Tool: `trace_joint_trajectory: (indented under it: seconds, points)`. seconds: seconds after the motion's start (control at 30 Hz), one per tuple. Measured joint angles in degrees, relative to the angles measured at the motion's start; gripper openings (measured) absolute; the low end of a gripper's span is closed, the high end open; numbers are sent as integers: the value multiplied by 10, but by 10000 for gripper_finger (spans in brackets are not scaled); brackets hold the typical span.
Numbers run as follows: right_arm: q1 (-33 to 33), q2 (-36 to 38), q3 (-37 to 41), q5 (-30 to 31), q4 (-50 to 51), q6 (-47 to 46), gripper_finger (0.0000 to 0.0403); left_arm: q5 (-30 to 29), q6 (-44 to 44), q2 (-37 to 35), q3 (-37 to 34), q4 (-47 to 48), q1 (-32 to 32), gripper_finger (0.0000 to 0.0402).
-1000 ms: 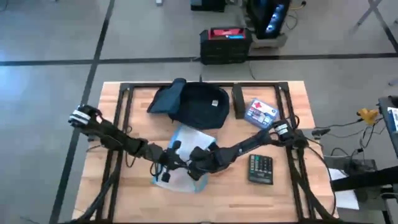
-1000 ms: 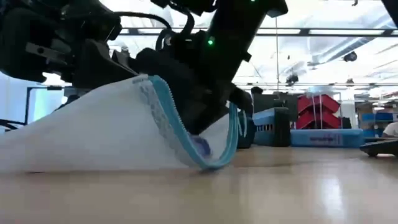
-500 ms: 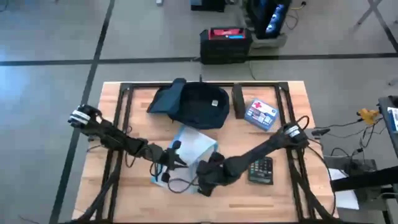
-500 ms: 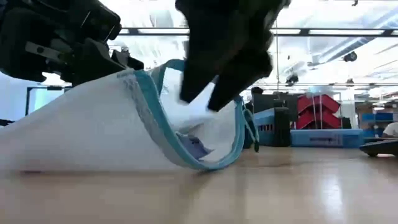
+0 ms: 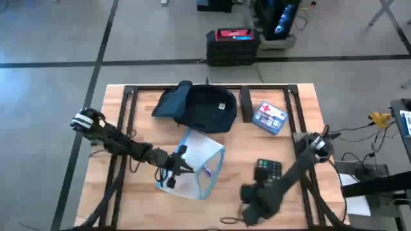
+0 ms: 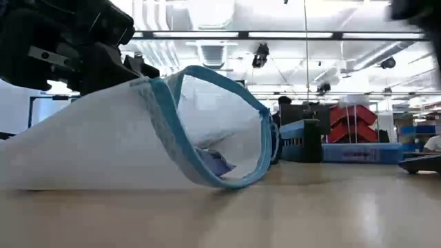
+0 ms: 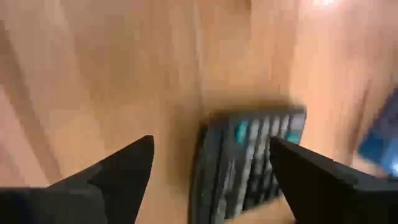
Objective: Unpack backpack
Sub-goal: Put the calculator into the zip bag
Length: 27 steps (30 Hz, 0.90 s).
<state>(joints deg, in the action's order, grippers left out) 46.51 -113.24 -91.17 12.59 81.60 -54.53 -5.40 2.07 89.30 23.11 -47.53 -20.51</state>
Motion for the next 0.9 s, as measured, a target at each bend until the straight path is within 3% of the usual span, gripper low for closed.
trace_joint_trajectory:
  seconds: [0.17, 0.73, 0.9]
  points:
    - [30, 0, 23, 31, 1, -45, 273, 0, 0, 0, 0, 0, 0, 0]
    - [29, -1, 169, 53, -63, -134, 190, 0, 2, 0, 0, 0, 0, 0]
    - [25, -1, 192, 55, -65, -169, 129, 0, 2, 0, 0, 0, 0, 0]
